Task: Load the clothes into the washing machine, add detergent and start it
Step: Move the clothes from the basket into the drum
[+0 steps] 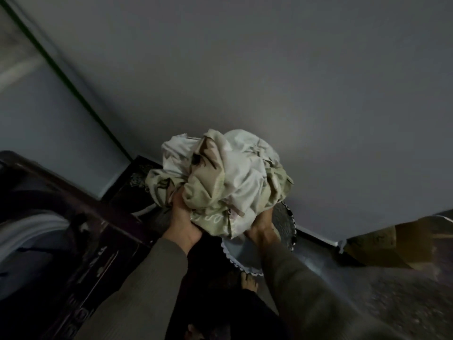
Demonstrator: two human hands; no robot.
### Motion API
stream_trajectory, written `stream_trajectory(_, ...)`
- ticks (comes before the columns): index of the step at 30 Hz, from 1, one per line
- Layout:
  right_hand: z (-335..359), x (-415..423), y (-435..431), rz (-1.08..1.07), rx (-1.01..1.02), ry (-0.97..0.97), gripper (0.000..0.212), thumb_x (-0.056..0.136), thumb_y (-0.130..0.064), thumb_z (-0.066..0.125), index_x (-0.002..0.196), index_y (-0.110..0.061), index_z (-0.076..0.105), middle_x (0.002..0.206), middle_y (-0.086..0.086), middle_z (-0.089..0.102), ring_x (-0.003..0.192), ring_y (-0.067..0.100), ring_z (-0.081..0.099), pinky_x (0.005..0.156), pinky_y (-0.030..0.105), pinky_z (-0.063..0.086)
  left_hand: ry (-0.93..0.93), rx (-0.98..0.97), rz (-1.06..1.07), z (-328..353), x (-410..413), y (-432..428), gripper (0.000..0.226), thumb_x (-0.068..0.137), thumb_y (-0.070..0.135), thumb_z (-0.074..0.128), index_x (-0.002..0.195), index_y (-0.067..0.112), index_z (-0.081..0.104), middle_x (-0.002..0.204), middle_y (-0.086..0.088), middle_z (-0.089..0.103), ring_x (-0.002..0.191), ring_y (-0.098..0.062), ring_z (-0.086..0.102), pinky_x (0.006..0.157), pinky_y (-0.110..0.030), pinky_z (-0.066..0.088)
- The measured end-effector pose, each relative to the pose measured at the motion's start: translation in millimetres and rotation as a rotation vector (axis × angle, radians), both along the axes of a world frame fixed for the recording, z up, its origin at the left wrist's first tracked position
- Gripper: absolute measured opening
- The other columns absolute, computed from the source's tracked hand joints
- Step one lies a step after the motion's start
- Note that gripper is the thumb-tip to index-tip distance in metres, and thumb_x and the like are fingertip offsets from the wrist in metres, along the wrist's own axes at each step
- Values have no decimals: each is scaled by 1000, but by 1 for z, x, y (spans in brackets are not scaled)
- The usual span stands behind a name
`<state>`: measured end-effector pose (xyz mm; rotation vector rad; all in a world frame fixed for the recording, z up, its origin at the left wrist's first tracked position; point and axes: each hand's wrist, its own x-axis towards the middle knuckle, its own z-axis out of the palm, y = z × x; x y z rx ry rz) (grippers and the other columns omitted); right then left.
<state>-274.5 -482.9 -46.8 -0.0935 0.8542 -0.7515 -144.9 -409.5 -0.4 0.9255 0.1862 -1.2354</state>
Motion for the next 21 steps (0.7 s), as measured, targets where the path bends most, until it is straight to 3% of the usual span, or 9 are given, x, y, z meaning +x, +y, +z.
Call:
stream_trajectory(2, 8, 5, 4, 70, 16, 52, 47, 106, -44, 21, 135, -19, 48, 132, 11, 58, 114, 30, 51, 101, 42, 39, -59, 67, -8, 8, 13, 11, 38, 94, 39, 45, 116, 15, 64, 111, -12, 72, 107, -31, 60, 84, -42, 47)
stream_trajectory(4, 19, 13, 10, 138, -26, 111, 44, 109, -31, 16, 141, -14, 41, 140, 15, 51, 111, 29, 52, 97, 40, 40, -129, 146, -14, 21, 26, 23, 39, 95, 40, 47, 122, 16, 62, 124, -14, 65, 108, -32, 60, 79, -39, 49)
stream_trajectory(6, 41, 26, 24, 207, -170, 157, 38, 108, -32, 25, 135, -15, 47, 123, 11, 58, 106, 30, 57, 85, 37, 46, -235, 214, -17, 35, 40, 40, 38, 102, 39, 43, 125, 16, 60, 124, -16, 64, 103, -31, 60, 75, -36, 50)
stream_trajectory(8, 59, 41, 38, 265, -463, 284, 35, 100, -34, 47, 127, -14, 55, 115, 7, 60, 115, 34, 59, 84, 36, 50, -419, 240, -30, 44, 59, 57, 40, 105, 31, 40, 137, 10, 52, 135, -21, 56, 96, -27, 60, 71, -30, 52)
stream_trajectory(11, 77, 61, 64, 340, -954, 492, 32, 81, -40, 64, 111, -27, 64, 115, -10, 67, 110, 10, 64, 95, 29, 51, -687, 265, -105, 63, 82, 85, 42, 104, 34, 41, 139, 12, 49, 131, -14, 57, 99, -21, 59, 83, -27, 48)
stream_trajectory(14, 89, 80, 95, 350, -1098, 434, 24, 78, -29, 69, 103, -33, 68, 107, -14, 72, 103, 0, 65, 90, 25, 53, -841, 336, -157, 76, 103, 118, 18, 103, 31, 47, 111, 23, 60, 113, -6, 64, 104, -23, 60, 94, -37, 49)
stream_trajectory(17, 97, 103, 115, 327, -1251, 463, 16, 83, -22, 66, 97, -29, 71, 103, -5, 74, 101, 10, 68, 87, 35, 55, -812, 357, -104, 93, 124, 149, 15, 99, 29, 54, 97, 23, 67, 104, -10, 71, 110, -31, 63, 99, -43, 50)
stream_trajectory(19, 100, 123, 124, 341, -1317, 544, 12, 87, -17, 65, 97, -16, 72, 101, 0, 74, 98, 16, 69, 86, 45, 56, -618, 207, -80, 108, 134, 170, 28, 96, 41, 54, 105, 20, 72, 102, -4, 75, 108, -26, 66, 94, -39, 52)
stream_trajectory(21, 107, 141, 137, 354, -1363, 642, 13, 88, -23, 66, 87, -10, 70, 94, 4, 74, 92, 21, 70, 81, 49, 55, -602, 125, -74, 115, 139, 187, 57, 85, 60, 60, 127, 21, 62, 119, -1, 71, 114, -21, 65, 98, -38, 50)
